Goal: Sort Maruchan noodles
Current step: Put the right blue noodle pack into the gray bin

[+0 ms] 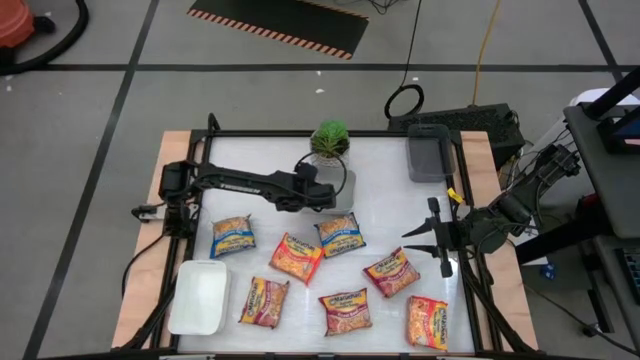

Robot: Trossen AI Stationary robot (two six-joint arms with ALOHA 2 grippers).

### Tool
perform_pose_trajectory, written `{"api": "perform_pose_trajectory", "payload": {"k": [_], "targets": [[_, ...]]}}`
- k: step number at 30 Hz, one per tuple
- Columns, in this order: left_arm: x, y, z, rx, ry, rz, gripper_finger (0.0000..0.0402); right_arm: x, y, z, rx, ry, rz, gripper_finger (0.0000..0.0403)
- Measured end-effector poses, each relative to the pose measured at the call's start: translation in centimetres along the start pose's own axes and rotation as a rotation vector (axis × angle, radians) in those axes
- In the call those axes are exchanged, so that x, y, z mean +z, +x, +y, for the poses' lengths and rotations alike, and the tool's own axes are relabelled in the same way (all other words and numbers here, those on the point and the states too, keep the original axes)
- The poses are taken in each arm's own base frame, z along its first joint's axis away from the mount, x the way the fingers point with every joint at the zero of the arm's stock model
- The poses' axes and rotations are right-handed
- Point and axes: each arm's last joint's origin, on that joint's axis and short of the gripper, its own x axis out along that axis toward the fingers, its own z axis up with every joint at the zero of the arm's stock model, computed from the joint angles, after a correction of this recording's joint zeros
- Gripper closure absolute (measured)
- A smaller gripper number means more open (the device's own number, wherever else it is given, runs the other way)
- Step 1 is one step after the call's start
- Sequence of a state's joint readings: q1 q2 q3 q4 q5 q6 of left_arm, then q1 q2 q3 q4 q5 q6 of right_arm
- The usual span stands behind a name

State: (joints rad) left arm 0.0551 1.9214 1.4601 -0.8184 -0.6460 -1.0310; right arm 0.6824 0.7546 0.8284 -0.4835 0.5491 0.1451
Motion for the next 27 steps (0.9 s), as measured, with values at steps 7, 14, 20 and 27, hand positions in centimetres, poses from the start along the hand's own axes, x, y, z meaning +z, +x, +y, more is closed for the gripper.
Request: {"api": "perform_pose_trajectory", "payload": {"k": [7, 14, 20, 27], "targets": [[0.25, 0.28, 0.04, 0.001, -0.01, -0.003, 0.026, -0.03, 0.0, 0.0, 0.0, -0.008, 0.003, 0.03], [0.27, 0.29, 0.19, 0.022, -0.005, -0.018, 0.026, -0.03, 0.0, 0.0, 0.0, -0.009, 0.003, 0.03], [0.24, 0.29, 0.23, 0.025, -0.004, -0.015, 0.0256, -0.03, 0.0, 0.0, 0.0, -0.005, 0.003, 0.03], [0.07, 0.28, 0.55, 0.055, -0.001, -0.004, 0.0182, -0.03, 0.0, 0.0, 0.0, -0.003, 0.003, 0.03]]}}
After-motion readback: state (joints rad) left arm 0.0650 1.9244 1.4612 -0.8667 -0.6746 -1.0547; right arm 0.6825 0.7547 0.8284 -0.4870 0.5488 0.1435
